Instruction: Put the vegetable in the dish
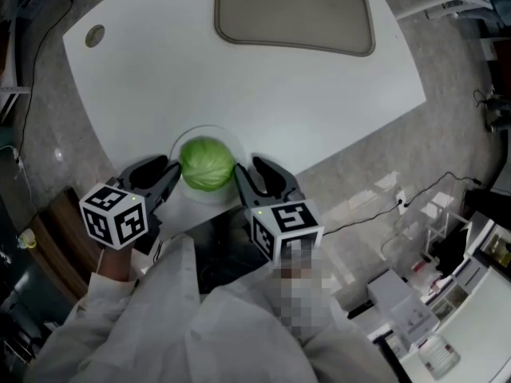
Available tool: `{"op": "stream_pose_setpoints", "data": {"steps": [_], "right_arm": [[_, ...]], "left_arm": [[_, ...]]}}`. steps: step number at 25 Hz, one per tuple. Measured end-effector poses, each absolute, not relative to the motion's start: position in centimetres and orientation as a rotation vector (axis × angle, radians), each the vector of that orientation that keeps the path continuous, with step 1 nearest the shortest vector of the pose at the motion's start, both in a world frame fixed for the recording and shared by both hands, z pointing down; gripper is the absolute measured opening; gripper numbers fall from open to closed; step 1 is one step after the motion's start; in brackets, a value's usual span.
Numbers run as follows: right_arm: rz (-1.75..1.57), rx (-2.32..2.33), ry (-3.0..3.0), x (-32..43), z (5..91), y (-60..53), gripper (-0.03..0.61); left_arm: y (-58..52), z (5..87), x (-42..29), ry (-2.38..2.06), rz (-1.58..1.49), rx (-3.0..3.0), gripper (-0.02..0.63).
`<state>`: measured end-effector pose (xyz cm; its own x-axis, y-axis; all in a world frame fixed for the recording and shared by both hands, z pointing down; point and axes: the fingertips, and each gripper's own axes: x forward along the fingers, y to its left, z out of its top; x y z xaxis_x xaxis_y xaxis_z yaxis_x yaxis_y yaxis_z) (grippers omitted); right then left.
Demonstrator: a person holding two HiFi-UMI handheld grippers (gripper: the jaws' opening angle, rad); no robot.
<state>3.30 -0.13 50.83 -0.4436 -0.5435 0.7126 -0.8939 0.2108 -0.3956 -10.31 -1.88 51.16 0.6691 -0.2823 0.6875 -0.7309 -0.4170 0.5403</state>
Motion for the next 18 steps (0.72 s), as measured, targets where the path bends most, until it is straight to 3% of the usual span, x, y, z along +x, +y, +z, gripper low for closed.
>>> {"op": "stream_pose_setpoints", "data": {"steps": [18], "right_arm": [[1.139, 1.272, -1.968, 3.4, 52.1, 0.7, 0.129]], "left_arm": [[-1.5, 51.4, -10.2, -0.728, 0.739, 1.977, 0.126]]}}
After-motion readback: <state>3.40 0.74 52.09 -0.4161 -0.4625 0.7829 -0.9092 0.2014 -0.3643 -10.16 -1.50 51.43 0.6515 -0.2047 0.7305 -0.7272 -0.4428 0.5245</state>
